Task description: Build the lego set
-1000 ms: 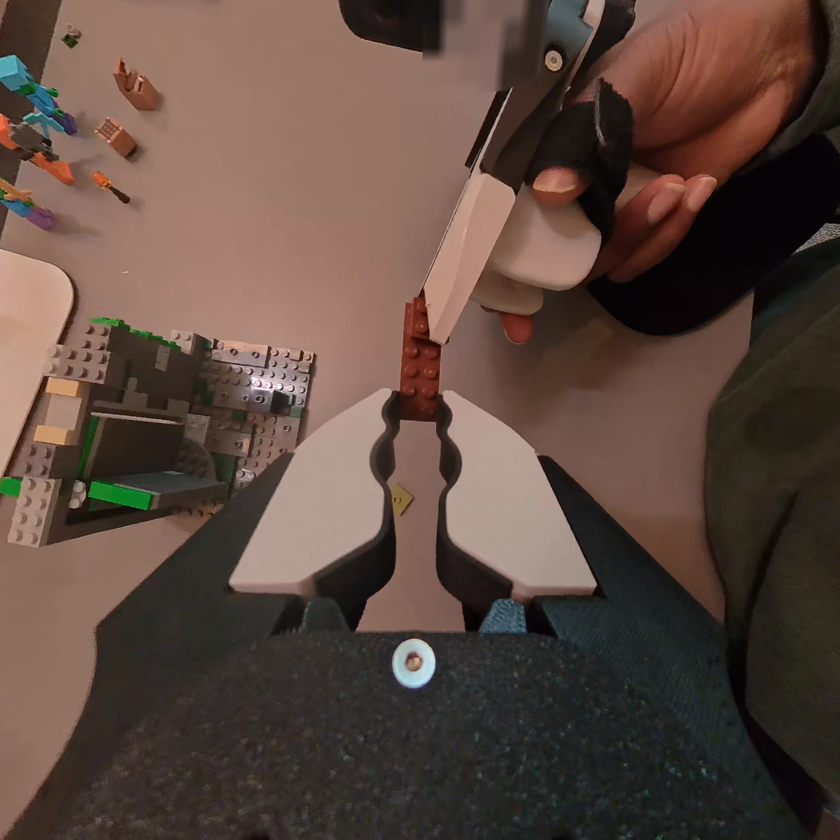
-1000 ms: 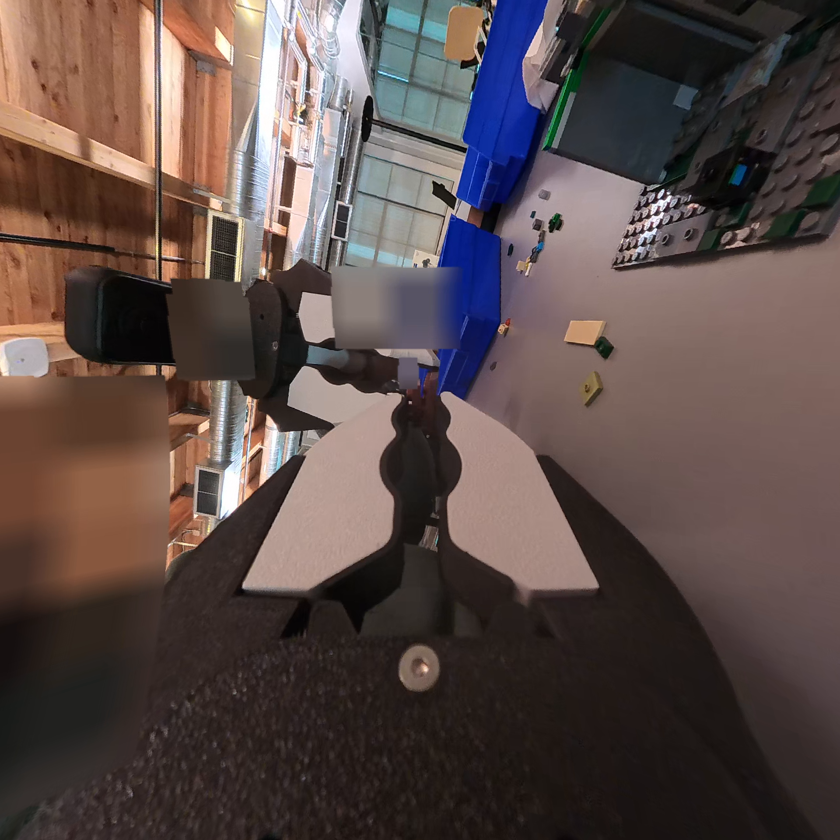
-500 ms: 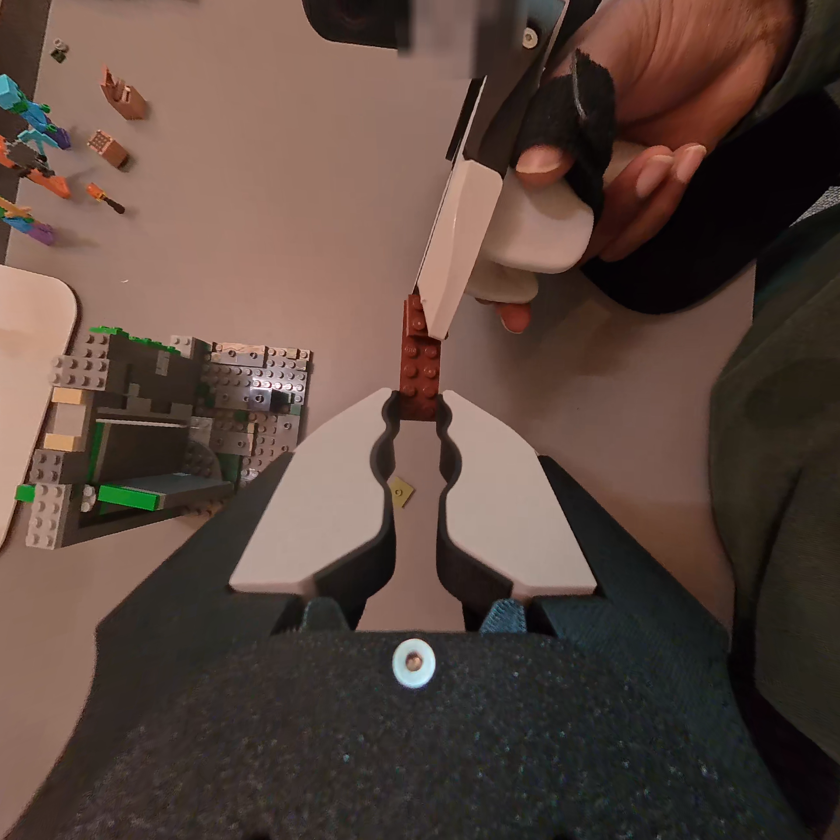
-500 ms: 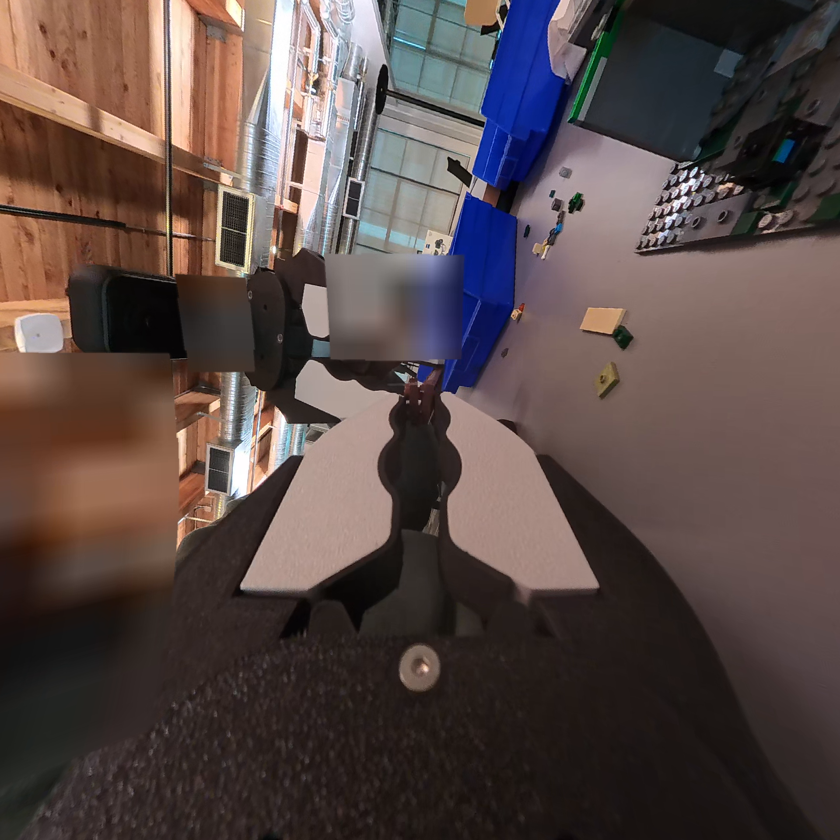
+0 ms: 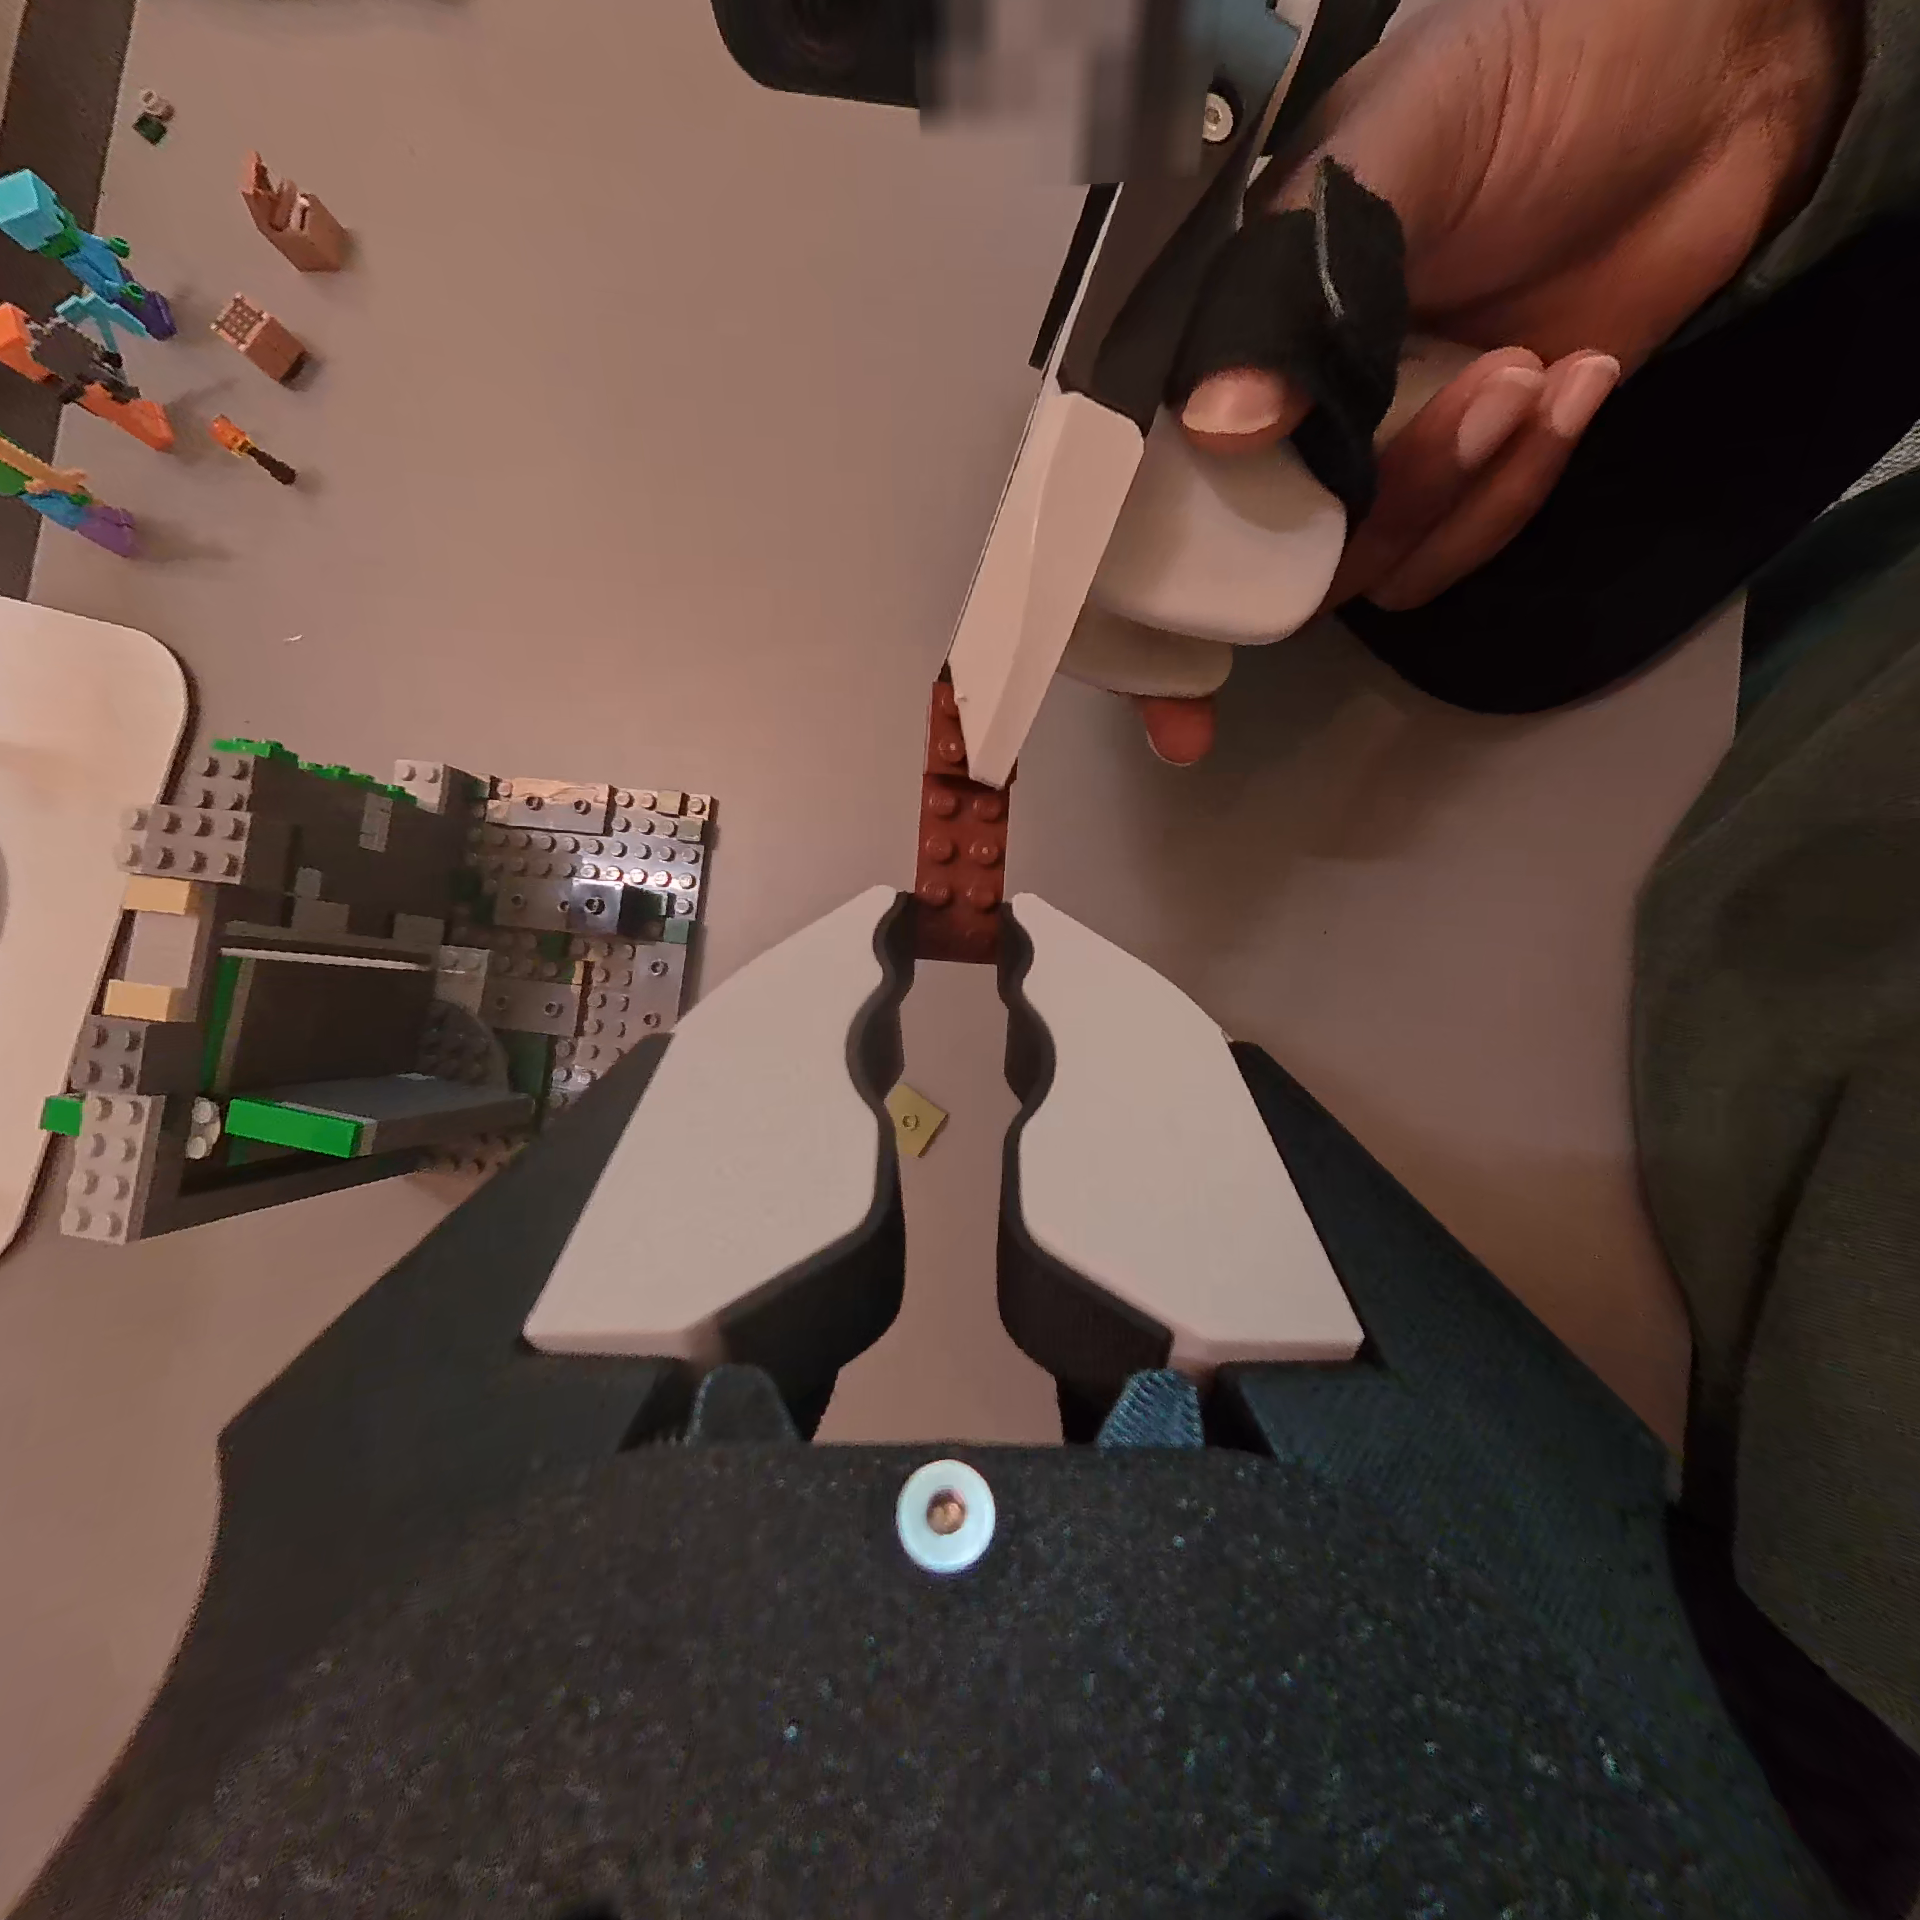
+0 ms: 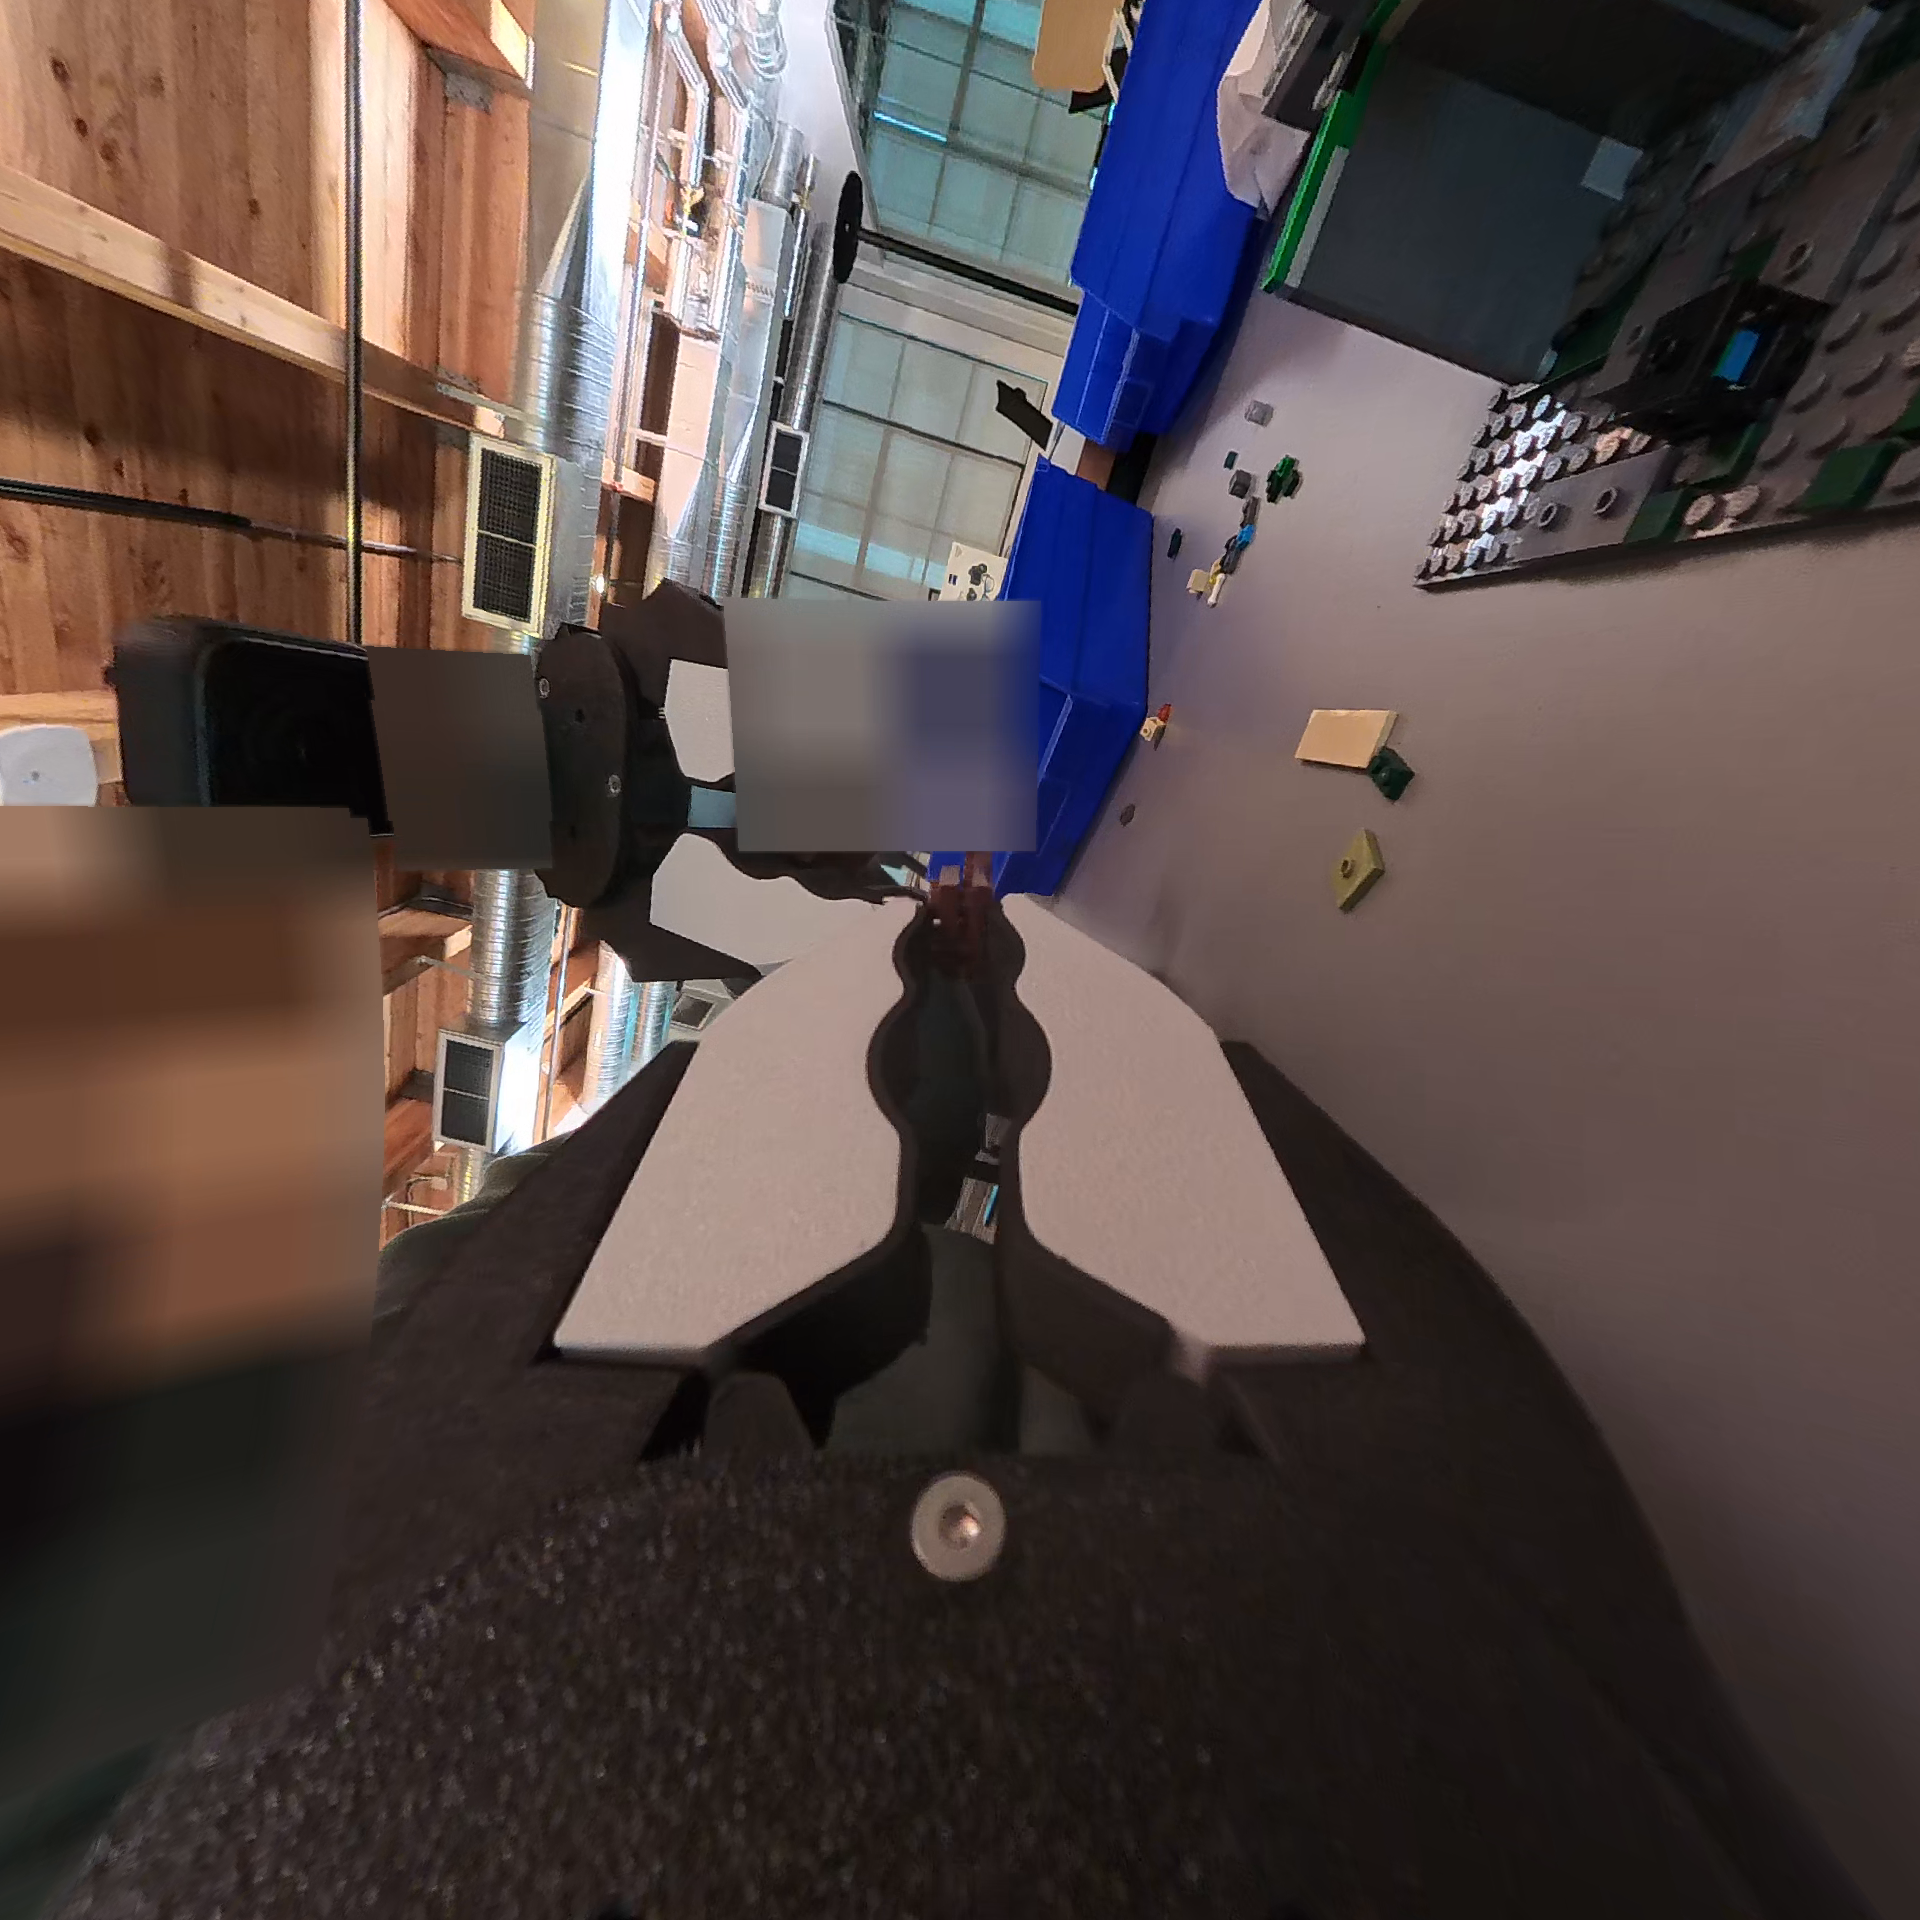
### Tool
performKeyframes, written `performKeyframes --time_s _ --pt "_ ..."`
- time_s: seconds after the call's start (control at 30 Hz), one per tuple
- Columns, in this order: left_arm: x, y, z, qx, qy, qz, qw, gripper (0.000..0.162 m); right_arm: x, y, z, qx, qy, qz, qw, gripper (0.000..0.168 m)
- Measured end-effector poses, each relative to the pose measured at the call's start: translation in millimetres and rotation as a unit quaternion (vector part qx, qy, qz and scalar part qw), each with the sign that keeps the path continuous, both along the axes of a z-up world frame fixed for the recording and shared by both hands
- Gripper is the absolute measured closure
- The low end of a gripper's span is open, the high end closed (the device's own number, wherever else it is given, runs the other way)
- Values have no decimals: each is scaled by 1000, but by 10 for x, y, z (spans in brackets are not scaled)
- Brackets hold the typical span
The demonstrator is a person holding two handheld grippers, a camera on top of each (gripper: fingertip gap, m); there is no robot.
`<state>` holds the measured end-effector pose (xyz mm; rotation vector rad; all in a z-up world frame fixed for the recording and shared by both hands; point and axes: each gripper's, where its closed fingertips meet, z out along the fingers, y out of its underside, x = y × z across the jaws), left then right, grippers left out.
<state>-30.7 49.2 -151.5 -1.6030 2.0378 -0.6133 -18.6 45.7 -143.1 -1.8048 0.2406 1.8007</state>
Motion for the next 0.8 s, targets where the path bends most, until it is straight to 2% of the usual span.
performKeyframes --time_s 0.37,0.67,0.8 --pt "-24 -82 45 7 -12 -11 1000 147 -29 -100 34 45 -12 9 999 161" --pt "-39 -146 121 2 -46 -19 999 150 -55 -183 91 101 -58 8 993 160" --pt "-67 -141 122 0 -58 -14 998 140 -98 -230 101 139 -93 13 986 160"
